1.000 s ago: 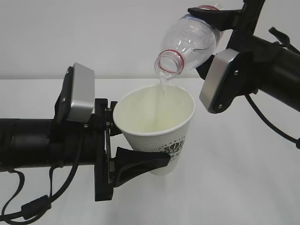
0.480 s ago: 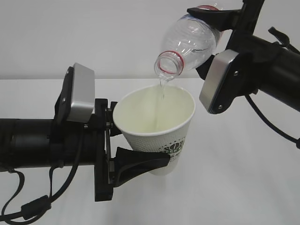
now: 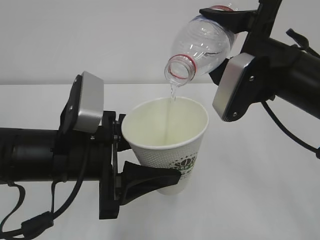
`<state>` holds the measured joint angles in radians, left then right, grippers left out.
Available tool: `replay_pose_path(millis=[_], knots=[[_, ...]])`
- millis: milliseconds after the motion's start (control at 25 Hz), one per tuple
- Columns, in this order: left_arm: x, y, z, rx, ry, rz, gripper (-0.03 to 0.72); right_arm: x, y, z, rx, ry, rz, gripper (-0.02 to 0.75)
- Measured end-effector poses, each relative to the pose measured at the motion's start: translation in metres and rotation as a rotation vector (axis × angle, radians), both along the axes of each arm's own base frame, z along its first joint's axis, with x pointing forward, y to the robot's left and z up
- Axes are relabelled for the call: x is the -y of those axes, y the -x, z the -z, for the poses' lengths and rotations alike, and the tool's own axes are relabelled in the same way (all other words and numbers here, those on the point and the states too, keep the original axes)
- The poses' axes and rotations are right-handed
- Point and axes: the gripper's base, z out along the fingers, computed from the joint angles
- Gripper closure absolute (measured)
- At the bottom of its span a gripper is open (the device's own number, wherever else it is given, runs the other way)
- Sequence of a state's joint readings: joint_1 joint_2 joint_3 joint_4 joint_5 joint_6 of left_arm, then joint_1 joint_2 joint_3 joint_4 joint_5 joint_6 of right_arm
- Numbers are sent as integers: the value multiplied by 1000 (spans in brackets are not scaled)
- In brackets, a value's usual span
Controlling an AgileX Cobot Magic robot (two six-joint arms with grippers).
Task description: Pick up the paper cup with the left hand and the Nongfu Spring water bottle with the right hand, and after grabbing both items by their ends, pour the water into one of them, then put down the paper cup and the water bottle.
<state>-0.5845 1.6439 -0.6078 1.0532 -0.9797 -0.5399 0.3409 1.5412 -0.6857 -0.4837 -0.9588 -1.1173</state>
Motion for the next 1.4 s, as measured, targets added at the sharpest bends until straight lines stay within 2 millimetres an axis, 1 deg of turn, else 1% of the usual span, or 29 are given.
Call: replay_pose_path(millis=[720,880,1400], knots=[[-1,-1,3,-14,-31,-11,179,0,0,0,2,3,-1,267],[-1,0,0,-3,-27,-10,179,0,0,0,3,4,-1,267],[-2,-1,1,-5,-45,-20,181,0,0,0,6,8,-1,267]])
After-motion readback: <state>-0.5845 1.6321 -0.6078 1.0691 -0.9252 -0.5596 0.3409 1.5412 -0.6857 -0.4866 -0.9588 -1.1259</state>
